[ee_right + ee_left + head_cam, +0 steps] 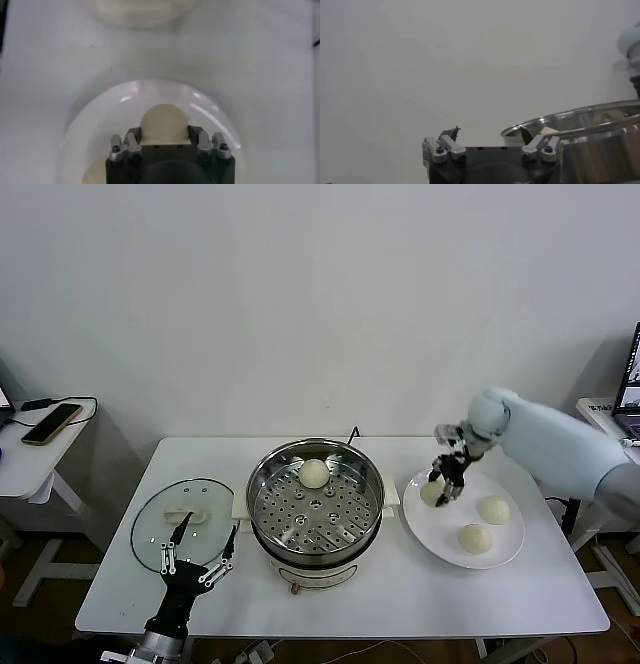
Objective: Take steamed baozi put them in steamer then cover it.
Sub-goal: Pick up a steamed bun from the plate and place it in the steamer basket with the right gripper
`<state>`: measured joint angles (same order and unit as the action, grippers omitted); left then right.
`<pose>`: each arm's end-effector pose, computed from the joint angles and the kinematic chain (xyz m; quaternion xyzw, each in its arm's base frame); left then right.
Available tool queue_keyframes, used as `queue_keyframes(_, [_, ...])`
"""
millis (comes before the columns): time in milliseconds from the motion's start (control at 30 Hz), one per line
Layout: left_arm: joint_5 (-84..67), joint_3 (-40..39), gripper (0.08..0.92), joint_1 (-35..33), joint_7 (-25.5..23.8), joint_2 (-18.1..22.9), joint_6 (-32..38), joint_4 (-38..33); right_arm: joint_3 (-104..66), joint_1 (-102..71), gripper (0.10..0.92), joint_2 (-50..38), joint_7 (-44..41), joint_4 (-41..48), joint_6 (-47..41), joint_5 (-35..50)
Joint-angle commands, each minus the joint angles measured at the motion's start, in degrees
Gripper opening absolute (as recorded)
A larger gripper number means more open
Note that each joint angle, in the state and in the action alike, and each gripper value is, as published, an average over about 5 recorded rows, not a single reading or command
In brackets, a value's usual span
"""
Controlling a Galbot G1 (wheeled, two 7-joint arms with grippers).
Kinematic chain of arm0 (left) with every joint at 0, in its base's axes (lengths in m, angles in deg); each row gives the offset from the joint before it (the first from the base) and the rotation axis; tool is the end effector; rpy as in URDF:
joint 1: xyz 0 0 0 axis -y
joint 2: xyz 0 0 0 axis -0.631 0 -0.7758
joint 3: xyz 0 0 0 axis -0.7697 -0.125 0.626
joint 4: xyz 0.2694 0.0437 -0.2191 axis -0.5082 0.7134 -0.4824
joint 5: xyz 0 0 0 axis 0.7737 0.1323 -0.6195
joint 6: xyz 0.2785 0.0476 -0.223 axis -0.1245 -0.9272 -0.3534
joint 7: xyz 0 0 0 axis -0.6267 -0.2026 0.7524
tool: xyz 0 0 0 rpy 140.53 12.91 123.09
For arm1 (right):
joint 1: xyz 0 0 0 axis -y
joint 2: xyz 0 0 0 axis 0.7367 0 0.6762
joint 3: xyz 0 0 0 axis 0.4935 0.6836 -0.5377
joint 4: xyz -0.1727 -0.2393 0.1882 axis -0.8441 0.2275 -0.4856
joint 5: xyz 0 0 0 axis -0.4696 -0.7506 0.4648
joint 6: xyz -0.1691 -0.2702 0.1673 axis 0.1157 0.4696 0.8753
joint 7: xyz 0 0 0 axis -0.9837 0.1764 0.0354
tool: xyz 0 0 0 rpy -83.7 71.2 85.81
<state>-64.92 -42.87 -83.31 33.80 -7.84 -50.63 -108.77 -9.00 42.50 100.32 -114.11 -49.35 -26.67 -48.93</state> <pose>0.1680 0.0663 -0.3685 0.1085 0.9807 0.1093 0.1205 0.6137 -0.0965 -0.1004 0.5687 -0.5221 0.5006 0.3917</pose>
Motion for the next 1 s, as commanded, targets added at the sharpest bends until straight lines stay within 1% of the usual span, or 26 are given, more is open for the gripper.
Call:
queue_keyframes(33, [0.0,-0.1,0.823,0.1,0.0,-0.1,-0.1,-0.2,11.2,18.7,0.642,2.0,-4.0,-9.4,-2.4,11.1])
queue_keyframes(167, [0.0,-0.3,0.823,0.1,0.1,-0.2,-0.1,-0.3,14.9,24.8,0.637,5.8,-2.8,-14.9,-5.3,18.8])
queue_keyframes(267, [0.0,-0.5,0.823,0.1,0.1,-0.2,0.0,-0.3,16.9,27.1,0.635,8.8,-1.0,-18.1,-7.2,22.8])
queue_keyframes(500, [0.0,-0.7,0.823,0.3,0.4,-0.2,0.0,-0.4,19.5,25.3,0.616,17.2,6.4,-22.0,-11.4,30.7])
queue_keyframes(633, [0.0,-0.7,0.823,0.4,0.5,-0.1,0.0,-0.3,21.0,23.2,0.606,22.5,10.0,-21.0,-12.9,32.9])
queue_keyframes(767, [0.0,-0.8,0.823,0.5,0.6,-0.1,0.1,-0.2,22.6,20.9,0.602,27.2,13.0,-17.0,-13.6,33.8])
queue_keyframes(1000, [-0.3,-0.8,0.823,0.7,0.8,-0.4,0.2,0.3,24.4,17.4,0.602,32.1,15.8,-12.2,-14.4,33.6])
